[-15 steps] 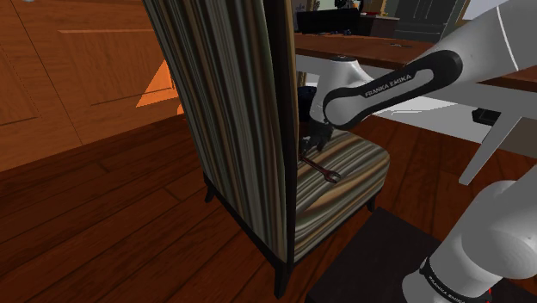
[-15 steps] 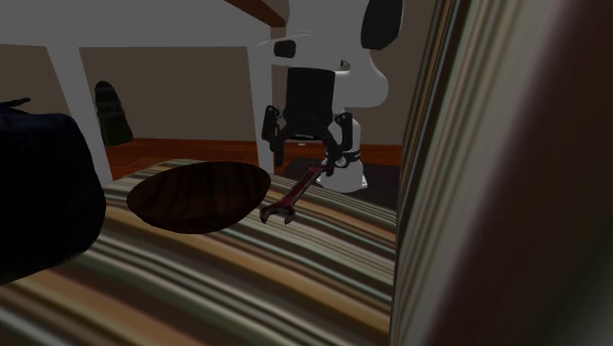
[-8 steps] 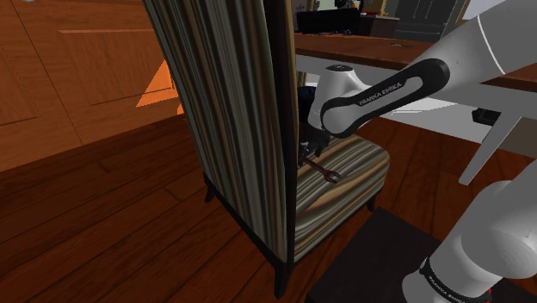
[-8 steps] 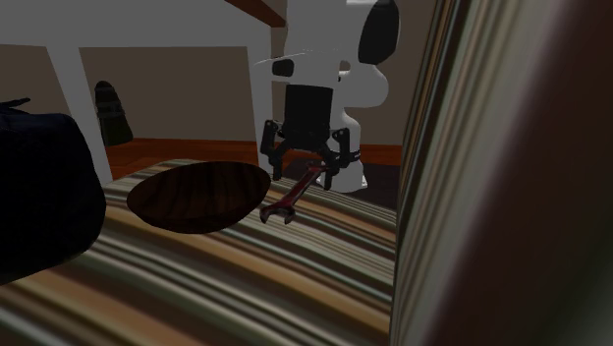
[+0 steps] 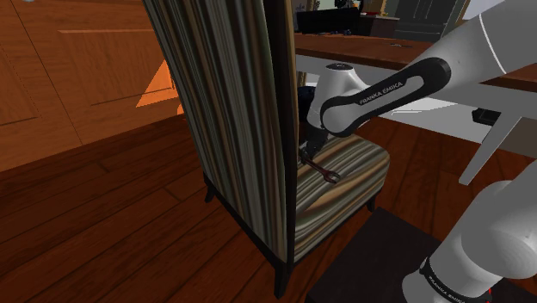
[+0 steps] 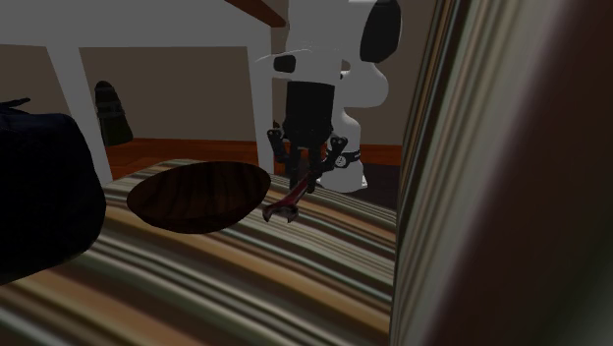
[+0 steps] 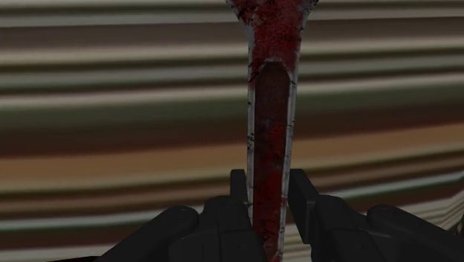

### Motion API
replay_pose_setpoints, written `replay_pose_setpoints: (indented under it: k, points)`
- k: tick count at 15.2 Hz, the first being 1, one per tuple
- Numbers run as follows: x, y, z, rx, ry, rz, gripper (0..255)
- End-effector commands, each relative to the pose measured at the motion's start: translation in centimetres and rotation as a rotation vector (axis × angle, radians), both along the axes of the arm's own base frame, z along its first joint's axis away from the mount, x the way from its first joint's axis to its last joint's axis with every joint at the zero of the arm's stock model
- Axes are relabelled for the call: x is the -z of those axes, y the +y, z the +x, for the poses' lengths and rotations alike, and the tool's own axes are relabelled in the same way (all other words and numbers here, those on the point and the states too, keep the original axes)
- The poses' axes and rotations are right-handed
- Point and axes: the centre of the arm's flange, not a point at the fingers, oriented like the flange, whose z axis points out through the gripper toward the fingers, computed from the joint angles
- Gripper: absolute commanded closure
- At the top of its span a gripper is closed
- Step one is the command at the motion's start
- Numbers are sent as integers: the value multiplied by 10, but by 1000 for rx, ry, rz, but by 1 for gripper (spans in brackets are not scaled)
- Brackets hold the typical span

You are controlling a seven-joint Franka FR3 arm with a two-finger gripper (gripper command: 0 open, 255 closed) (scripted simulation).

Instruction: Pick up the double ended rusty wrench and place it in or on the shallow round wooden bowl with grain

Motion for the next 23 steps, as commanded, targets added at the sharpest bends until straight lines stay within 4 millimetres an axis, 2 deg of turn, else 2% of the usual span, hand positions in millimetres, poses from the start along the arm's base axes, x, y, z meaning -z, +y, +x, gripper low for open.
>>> replay_pose_setpoints:
  k: [1,6,23]
  points:
    - [6,-2,-2,5,14,0,255]
    - [5,-3,-1,5,13,0,255]
    - [-85,-3,-1,5,13,0,255]
